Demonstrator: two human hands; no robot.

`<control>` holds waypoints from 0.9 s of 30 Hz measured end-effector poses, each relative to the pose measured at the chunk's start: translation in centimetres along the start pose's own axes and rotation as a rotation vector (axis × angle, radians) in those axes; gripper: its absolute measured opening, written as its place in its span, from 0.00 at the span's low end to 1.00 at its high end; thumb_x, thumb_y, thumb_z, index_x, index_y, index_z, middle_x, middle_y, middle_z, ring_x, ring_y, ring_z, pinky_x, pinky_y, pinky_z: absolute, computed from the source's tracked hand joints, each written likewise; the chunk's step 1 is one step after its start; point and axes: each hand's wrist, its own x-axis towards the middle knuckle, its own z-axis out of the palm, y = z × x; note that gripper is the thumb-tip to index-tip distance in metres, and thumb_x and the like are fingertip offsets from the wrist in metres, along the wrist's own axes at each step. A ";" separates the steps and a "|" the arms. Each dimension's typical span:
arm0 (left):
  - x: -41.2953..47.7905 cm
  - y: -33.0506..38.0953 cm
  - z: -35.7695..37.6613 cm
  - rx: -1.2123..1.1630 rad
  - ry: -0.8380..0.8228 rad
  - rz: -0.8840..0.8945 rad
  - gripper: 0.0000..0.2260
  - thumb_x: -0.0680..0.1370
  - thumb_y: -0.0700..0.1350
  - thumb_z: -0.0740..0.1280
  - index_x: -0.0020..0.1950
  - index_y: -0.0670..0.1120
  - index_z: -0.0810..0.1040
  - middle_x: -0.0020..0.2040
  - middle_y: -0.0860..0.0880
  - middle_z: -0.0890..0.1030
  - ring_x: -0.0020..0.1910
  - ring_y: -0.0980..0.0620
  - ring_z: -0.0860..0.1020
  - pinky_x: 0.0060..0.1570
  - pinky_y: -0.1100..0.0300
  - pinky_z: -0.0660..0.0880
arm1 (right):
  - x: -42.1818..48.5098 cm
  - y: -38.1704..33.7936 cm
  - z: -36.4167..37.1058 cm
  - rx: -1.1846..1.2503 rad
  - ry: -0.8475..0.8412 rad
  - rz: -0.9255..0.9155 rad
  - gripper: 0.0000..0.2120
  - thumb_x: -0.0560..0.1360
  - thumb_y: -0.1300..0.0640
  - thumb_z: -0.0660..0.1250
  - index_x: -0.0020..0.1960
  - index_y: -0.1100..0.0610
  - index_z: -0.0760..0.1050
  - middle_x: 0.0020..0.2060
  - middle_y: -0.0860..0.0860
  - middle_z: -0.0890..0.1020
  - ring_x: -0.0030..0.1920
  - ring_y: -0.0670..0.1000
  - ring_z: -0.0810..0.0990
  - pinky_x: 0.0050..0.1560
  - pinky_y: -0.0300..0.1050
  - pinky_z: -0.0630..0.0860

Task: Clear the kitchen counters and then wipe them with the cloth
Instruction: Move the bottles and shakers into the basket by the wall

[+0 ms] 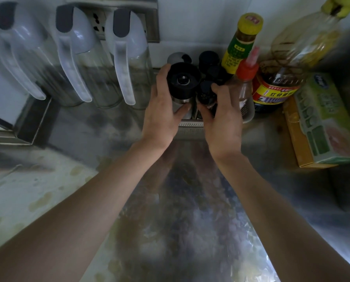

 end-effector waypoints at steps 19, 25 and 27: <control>-24.4 4.3 -4.4 0.390 -0.561 0.287 0.16 0.70 0.53 0.61 0.52 0.48 0.79 0.53 0.51 0.80 0.52 0.50 0.78 0.50 0.55 0.76 | -25.9 -3.9 -14.3 -0.070 -0.073 0.494 0.13 0.72 0.67 0.67 0.54 0.55 0.73 0.49 0.51 0.78 0.50 0.57 0.77 0.44 0.41 0.68; -27.7 10.3 -2.0 0.351 -0.806 0.449 0.18 0.62 0.47 0.74 0.51 0.49 0.79 0.51 0.52 0.80 0.47 0.51 0.79 0.47 0.61 0.73 | -34.7 -4.9 -21.6 -0.152 0.071 0.727 0.16 0.67 0.74 0.66 0.49 0.59 0.77 0.48 0.47 0.75 0.51 0.52 0.75 0.48 0.31 0.63; -28.5 13.4 -0.9 0.267 -0.890 0.444 0.16 0.67 0.45 0.68 0.53 0.46 0.79 0.52 0.50 0.79 0.48 0.49 0.79 0.49 0.62 0.67 | -36.0 -5.6 -24.2 -0.145 0.162 0.797 0.14 0.67 0.74 0.65 0.48 0.60 0.76 0.48 0.46 0.74 0.51 0.51 0.74 0.48 0.30 0.63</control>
